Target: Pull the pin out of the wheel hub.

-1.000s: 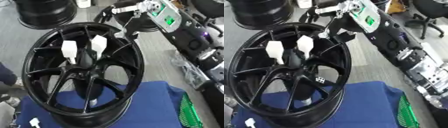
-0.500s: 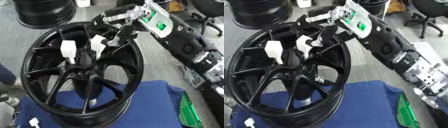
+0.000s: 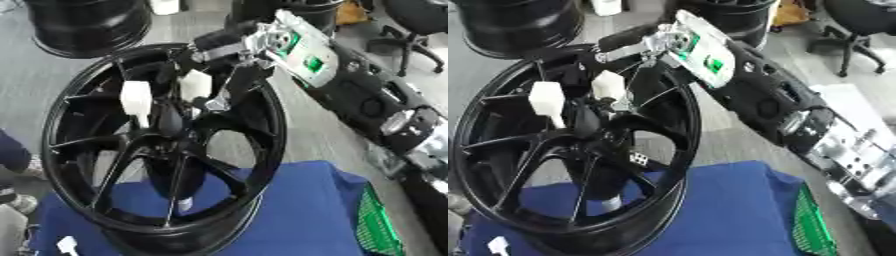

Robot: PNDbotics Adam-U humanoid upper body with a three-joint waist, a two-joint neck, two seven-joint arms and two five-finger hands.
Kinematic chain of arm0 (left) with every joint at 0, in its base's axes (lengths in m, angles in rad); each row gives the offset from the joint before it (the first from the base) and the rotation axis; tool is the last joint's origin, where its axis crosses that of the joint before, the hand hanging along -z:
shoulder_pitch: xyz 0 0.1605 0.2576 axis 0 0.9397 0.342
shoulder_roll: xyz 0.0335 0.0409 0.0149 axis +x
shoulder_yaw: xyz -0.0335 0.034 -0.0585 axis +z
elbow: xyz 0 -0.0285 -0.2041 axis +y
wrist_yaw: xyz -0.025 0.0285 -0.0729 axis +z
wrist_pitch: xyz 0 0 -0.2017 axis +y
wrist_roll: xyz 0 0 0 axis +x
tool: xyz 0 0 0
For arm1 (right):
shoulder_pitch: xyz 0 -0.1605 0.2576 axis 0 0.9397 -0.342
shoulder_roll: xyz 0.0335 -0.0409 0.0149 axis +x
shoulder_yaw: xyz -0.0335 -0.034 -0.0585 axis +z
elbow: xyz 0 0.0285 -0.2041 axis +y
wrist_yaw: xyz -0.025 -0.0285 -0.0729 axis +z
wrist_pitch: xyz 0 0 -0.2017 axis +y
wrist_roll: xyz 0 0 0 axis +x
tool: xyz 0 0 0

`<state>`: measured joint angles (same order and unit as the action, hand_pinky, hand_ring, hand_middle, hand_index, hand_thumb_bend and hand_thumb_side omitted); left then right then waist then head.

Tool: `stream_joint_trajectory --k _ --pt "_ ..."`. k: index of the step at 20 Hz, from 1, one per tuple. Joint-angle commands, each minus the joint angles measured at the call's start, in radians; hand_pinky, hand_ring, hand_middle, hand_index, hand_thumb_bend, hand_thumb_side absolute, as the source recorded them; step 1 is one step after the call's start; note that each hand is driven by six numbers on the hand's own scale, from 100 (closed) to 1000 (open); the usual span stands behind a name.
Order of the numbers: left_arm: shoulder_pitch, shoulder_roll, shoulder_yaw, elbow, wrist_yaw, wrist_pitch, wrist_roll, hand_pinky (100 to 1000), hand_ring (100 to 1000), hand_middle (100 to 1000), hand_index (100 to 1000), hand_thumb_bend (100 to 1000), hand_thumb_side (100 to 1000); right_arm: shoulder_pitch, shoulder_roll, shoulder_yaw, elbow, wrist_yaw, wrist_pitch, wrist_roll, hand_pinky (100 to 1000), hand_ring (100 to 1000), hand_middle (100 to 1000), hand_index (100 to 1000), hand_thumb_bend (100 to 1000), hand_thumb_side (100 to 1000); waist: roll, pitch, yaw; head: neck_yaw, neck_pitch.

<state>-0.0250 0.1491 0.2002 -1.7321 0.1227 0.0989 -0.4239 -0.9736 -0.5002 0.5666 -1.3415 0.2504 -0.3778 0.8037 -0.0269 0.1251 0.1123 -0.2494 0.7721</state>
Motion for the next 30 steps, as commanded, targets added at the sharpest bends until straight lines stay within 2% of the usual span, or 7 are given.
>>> stream_joint_trajectory --k 1,8,12,18,23,27,30 --pt "-0.011 0.007 -0.003 -0.014 -0.003 -0.002 -0.006 758 778 654 733 370 722 -0.013 -0.009 -0.006 0.002 0.007 -0.104 0.103 888 894 884 945 100 298 0.006 -0.007 0.003 -0.007 -0.002" --pt "-0.014 0.003 -0.005 -0.014 -0.002 -0.003 -0.009 758 778 652 734 369 723 -0.012 0.008 -0.036 0.069 0.049 -0.115 0.103 887 894 882 944 100 299 0.010 0.000 0.009 -0.020 -0.002" --pt "-0.015 0.002 -0.006 -0.014 -0.002 -0.003 -0.011 758 778 651 734 369 723 -0.015 0.019 -0.065 0.113 0.069 -0.120 0.103 880 885 843 929 100 295 0.011 0.002 0.012 -0.024 -0.002" --pt "-0.015 0.002 -0.006 -0.014 -0.001 -0.002 -0.011 758 778 650 734 369 723 -0.022 0.028 -0.094 0.134 0.050 -0.125 0.103 859 835 613 844 100 277 0.010 0.002 0.014 -0.027 -0.002" --pt "-0.015 0.003 -0.005 -0.015 0.000 -0.002 -0.010 758 778 650 734 369 724 -0.027 0.027 -0.114 0.130 0.034 -0.119 0.100 839 784 463 797 100 266 0.008 0.002 0.015 -0.030 -0.002" --pt "-0.015 0.004 -0.005 -0.015 0.001 -0.001 -0.011 758 779 650 735 368 725 -0.034 0.026 -0.126 0.122 0.029 -0.117 0.072 821 740 388 760 100 255 0.007 0.001 0.016 -0.030 -0.002" --pt "-0.014 0.005 -0.005 -0.015 0.001 0.000 -0.011 758 779 651 735 368 725 -0.046 0.022 -0.136 0.114 0.025 -0.114 0.047 821 730 374 749 100 250 0.005 0.000 0.015 -0.030 -0.002"
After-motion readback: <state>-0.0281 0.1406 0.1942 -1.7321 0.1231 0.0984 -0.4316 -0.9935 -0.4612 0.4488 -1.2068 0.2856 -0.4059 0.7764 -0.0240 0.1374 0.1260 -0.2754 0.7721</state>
